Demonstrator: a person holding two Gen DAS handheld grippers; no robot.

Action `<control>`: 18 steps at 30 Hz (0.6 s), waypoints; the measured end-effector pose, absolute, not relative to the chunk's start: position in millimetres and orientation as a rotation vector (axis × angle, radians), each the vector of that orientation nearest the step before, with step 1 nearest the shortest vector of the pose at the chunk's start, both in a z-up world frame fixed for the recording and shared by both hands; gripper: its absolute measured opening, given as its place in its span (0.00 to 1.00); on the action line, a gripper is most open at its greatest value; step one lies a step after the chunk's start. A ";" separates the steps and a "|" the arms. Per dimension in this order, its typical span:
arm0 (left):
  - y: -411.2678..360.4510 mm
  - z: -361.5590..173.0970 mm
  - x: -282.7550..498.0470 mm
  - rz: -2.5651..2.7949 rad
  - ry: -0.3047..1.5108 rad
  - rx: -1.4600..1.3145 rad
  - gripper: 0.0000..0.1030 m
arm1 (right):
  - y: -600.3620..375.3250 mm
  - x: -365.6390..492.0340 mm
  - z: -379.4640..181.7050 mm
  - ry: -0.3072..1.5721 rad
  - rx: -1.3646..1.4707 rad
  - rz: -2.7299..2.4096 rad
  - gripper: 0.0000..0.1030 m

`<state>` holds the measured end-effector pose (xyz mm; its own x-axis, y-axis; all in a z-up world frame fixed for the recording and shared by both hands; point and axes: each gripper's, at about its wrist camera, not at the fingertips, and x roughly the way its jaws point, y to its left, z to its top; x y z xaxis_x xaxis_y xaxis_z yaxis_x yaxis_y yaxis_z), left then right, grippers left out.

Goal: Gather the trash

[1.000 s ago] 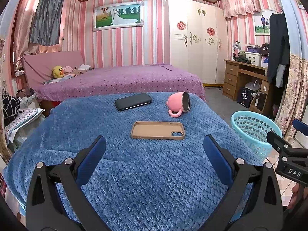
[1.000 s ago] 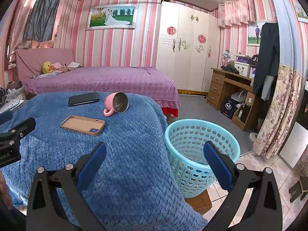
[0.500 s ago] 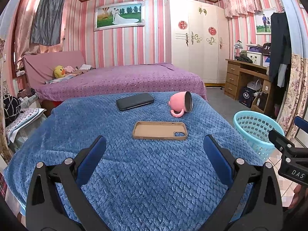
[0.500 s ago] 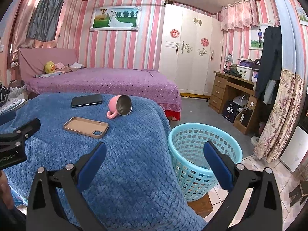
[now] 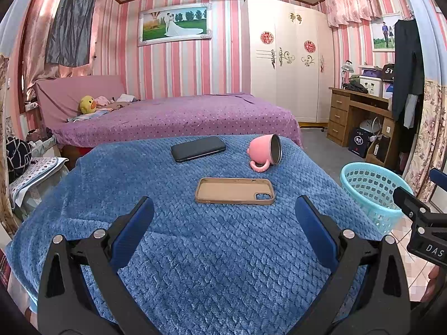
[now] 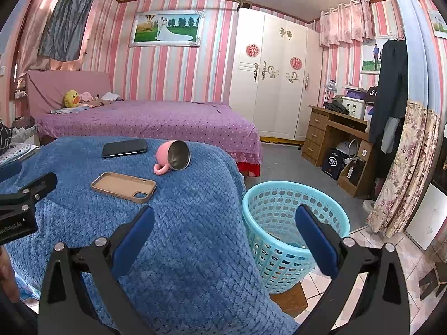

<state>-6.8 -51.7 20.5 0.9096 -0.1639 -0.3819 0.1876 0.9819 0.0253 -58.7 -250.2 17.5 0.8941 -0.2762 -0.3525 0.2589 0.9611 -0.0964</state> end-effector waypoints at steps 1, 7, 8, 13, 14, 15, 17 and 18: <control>-51.3 20.4 -6.7 -0.179 0.389 0.062 0.95 | -250.1 -58.6 17.7 0.374 -0.048 -0.277 0.96; -49.3 21.0 -6.9 -0.179 0.389 0.057 0.95 | -251.2 -58.6 18.3 0.374 -0.048 -0.281 0.96; -49.6 21.1 -7.1 -0.178 0.389 0.058 0.95 | -252.1 -58.8 18.6 0.374 -0.046 -0.281 0.96; -49.2 22.1 -6.4 -0.175 0.390 0.057 0.95 | -254.0 -59.4 18.1 0.375 -0.042 -0.284 0.96; -48.9 22.3 -6.5 -0.175 0.390 0.056 0.95 | -254.7 -59.5 18.1 0.375 -0.043 -0.285 0.96; -48.6 22.3 -6.5 -0.176 0.391 0.054 0.95 | -254.0 -59.3 18.1 0.376 -0.044 -0.285 0.96; -48.6 22.6 -6.8 -0.175 0.390 0.054 0.95 | -255.1 -59.6 18.2 0.376 -0.044 -0.285 0.96; -48.5 22.5 -6.8 -0.175 0.391 0.054 0.95 | -254.1 -59.4 18.0 0.375 -0.042 -0.285 0.96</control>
